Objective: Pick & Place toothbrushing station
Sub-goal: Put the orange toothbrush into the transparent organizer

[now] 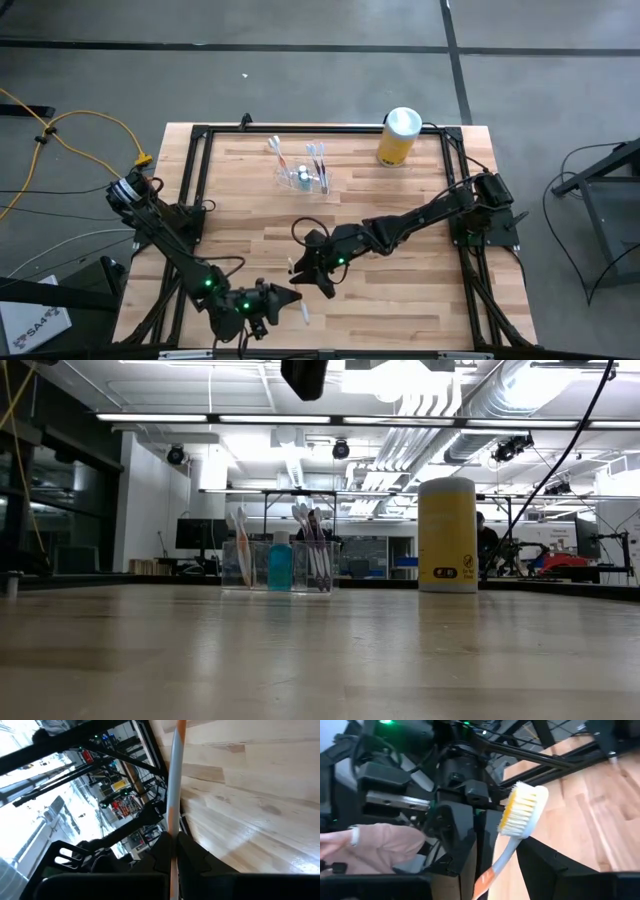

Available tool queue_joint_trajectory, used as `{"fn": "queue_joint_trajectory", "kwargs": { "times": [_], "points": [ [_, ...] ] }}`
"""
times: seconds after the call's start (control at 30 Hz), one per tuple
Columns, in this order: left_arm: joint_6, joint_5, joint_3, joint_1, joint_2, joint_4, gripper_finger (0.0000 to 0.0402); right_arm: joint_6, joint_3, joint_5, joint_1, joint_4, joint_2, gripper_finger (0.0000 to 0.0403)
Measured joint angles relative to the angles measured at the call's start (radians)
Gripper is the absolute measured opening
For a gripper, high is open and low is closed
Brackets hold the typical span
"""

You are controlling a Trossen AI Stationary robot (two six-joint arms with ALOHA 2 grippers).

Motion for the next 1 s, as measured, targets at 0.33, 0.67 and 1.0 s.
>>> {"fn": "queue_joint_trajectory", "kwargs": {
  "times": [0.33,0.67,1.0],
  "points": [
    [0.038,-0.036,0.0,-0.044,-0.001,0.044,0.0003,-0.005,0.0,-0.054,0.0,0.051,0.0,0.0128],
    [0.057,-0.037,0.0,-0.042,-0.001,0.059,0.0003,0.003,0.0,-0.056,0.0,0.062,0.0,0.0128],
    [0.11,-0.037,0.0,-0.028,0.0,0.1,0.0003,0.0,0.0,-0.058,0.001,0.063,0.0,0.0128]
  ]
}}
